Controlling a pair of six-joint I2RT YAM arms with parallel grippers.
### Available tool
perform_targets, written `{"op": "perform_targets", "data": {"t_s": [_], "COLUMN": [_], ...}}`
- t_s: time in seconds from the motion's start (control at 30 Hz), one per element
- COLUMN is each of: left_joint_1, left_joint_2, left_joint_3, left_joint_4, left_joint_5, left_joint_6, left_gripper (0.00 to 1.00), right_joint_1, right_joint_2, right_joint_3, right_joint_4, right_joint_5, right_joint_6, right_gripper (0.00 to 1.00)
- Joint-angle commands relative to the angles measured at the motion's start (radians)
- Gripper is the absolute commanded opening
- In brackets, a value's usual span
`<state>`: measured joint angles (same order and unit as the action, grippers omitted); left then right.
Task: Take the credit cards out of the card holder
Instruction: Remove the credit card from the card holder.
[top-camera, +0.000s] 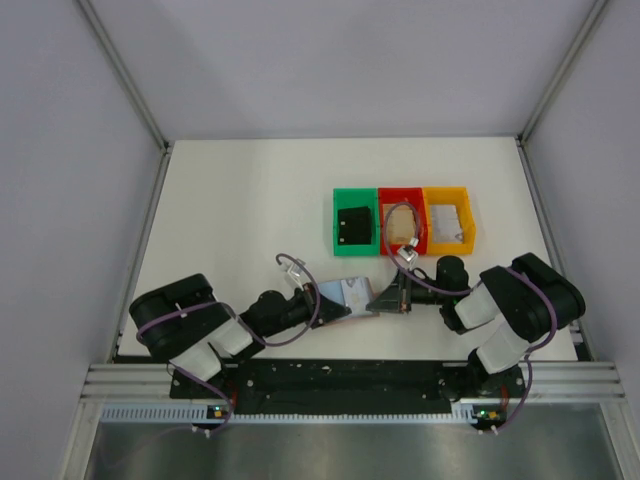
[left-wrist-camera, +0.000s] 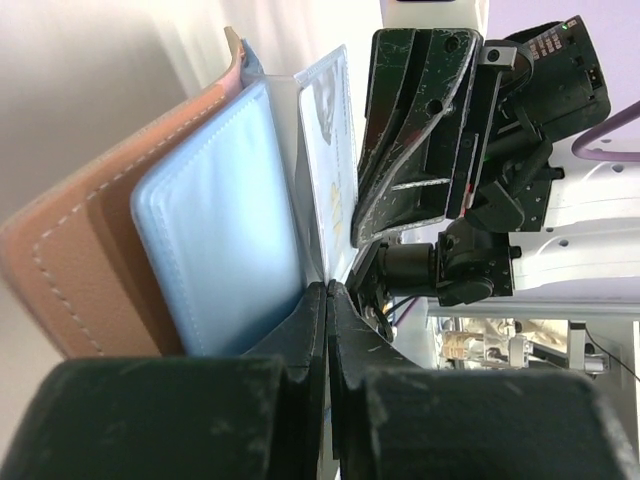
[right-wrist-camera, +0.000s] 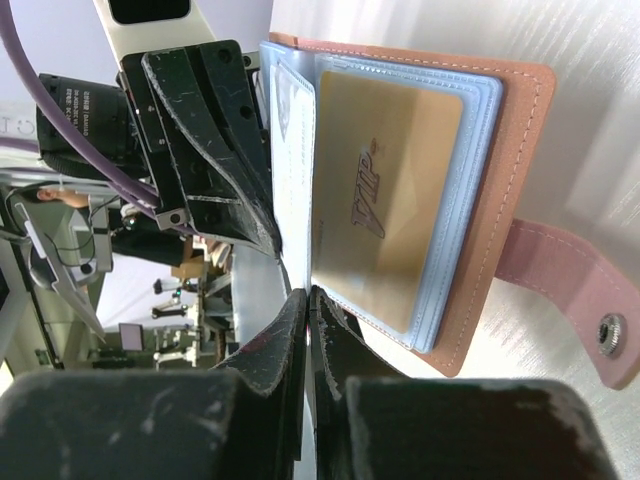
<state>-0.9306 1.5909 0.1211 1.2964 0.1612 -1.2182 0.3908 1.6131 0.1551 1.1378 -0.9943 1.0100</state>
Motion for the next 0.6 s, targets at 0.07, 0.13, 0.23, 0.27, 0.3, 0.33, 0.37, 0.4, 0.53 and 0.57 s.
{"op": "perform_targets", "data": {"t_s": [0.07,0.13,0.23,0.27,0.3,0.33,0.37,0.4,0.53,0.57], "left_joint_1": [0.006,0.007,0.007,0.007,0.007,0.007,0.007,0.007,0.007,0.007], "left_joint_2": [-0.045,-0.057,-0.060,-0.055,-0.048,-0.039,-0.031,-0.025,-0.025,-0.034], "left_joint_3": [-0.060,-0.074,-0.095,-0.098,-0.097,-0.092,-0.086,-0.077,-0.038,-0.035], "left_joint_4": [0.374,0.374,0.374,0.374,0.374,0.374,0.374,0.374,0.374,0.374], "left_joint_5": [-0.060,-0.072,-0.098,-0.100,-0.092,-0.083,-0.071,-0.057,-0.029,-0.028], "left_joint_6": [-0.015,-0.017,-0.030,-0.040,-0.038,-0.040,-0.044,-0.044,-0.038,-0.035], "left_gripper": [0.00,0.00,0.00,0.00,0.00,0.00,0.00,0.00,0.00,0.00], "right_joint_1": [-0.015,-0.015,-0.017,-0.017,-0.018,-0.017,-0.017,-0.015,-0.001,0.009], "right_joint_2": [0.005,0.005,0.005,0.005,0.005,0.005,0.005,0.005,0.007,0.008], "right_joint_3": [-0.011,-0.011,-0.006,-0.005,-0.003,0.000,0.001,0.004,0.024,0.030], "right_joint_4": [0.022,0.014,-0.004,-0.007,-0.006,-0.001,0.007,0.011,0.014,0.005], "right_joint_5": [-0.004,-0.003,0.003,0.006,0.005,0.002,0.000,-0.006,0.003,0.012], "right_joint_6": [-0.042,-0.045,-0.054,-0.057,-0.057,-0.054,-0.050,-0.044,-0.030,-0.034], "right_gripper": [0.00,0.00,0.00,0.00,0.00,0.00,0.00,0.05,0.31,0.34]}}
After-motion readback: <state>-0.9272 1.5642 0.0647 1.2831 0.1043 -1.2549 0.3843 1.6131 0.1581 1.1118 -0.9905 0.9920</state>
